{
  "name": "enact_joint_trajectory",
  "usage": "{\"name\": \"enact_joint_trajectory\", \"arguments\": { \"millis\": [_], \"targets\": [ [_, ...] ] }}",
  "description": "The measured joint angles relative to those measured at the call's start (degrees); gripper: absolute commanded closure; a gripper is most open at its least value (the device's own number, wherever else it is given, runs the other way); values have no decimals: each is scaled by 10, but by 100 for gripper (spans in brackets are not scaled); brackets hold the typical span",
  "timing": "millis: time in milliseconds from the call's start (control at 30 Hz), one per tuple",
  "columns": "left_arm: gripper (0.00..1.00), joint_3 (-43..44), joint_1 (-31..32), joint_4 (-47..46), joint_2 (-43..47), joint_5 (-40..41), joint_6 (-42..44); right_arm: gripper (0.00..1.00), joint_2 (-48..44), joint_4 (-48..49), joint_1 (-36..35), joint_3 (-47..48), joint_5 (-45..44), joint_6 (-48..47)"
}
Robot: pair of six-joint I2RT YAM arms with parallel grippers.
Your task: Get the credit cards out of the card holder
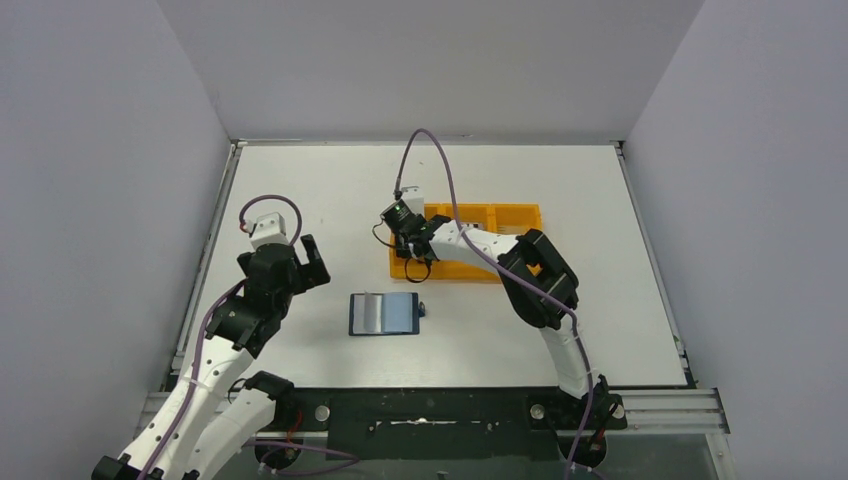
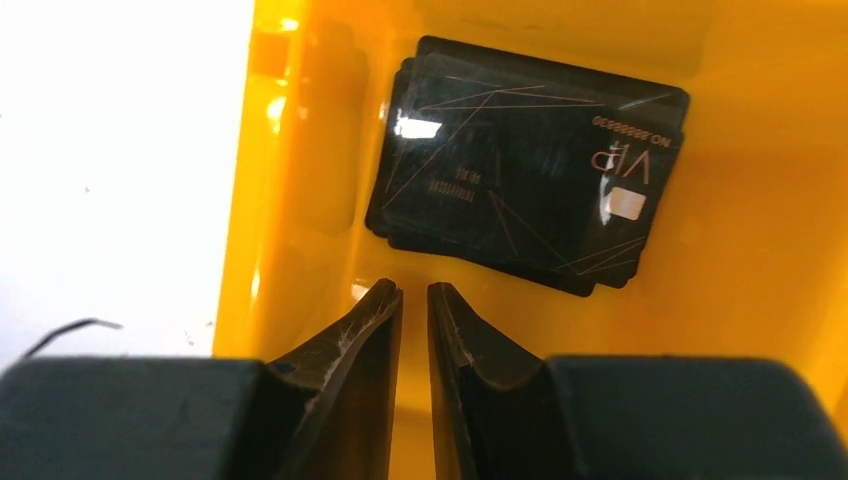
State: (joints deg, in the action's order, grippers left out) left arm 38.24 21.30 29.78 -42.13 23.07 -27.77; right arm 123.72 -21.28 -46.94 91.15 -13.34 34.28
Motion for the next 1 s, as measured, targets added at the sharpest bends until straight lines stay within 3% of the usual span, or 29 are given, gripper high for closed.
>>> {"name": "enact_joint_trajectory", "arguments": {
  "millis": [467,833,1000],
  "targets": [
    [4,0,0,0,-4,-6,0,74,33,42,11,18,-60,16],
    [4,0,0,0,-5,-7,0,66,28,55,12,13,-42,8],
    [4,0,0,0,-9,-9,0,59,-19,58,7,-20,-23,-13]
  ]
}}
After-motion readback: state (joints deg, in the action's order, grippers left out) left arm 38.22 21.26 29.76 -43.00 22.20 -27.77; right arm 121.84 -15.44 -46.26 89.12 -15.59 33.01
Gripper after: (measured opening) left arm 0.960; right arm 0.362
